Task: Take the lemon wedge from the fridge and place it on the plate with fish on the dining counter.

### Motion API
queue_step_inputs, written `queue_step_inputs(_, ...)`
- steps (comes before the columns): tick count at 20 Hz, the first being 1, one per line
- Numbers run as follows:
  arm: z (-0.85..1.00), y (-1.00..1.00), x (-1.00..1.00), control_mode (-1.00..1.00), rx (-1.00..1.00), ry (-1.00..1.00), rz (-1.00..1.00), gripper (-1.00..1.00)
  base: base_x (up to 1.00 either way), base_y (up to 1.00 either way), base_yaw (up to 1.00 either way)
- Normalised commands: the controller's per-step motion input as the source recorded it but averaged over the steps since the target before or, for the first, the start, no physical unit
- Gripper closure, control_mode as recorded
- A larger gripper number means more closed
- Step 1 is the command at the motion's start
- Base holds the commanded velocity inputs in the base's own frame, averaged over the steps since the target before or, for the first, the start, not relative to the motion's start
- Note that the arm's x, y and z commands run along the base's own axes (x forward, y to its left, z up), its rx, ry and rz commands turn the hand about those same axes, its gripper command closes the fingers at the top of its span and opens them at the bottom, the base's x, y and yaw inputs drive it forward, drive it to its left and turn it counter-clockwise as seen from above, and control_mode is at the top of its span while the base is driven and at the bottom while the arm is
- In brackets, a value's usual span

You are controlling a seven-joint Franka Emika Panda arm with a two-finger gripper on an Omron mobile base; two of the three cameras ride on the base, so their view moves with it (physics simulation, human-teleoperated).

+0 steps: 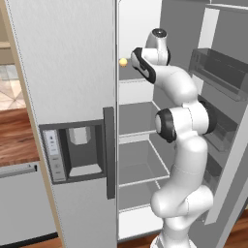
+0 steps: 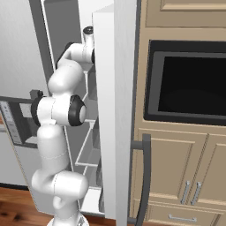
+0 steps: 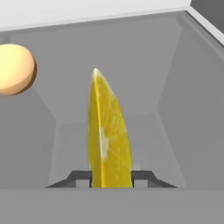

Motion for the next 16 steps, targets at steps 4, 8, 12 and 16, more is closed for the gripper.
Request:
queue_step_inputs(4, 0.0, 0.0, 0.0, -1.0, 0.0, 0.0, 0.0, 1.0, 0.0, 0.0, 0.0)
queue_step_inputs(8, 0.0, 0.0, -0.25, -1.0, 0.0, 0.0, 0.0, 1.0, 0.0, 0.0, 0.0)
queue_step_inputs(12, 0.0, 0.0, -0.75, -1.0, 0.0, 0.0, 0.0, 1.0, 0.0, 0.0, 0.0)
queue_step_inputs(16, 0.0, 0.0, -0.92, -1.0, 0.0, 0.0, 0.0, 1.0, 0.0, 0.0, 0.0)
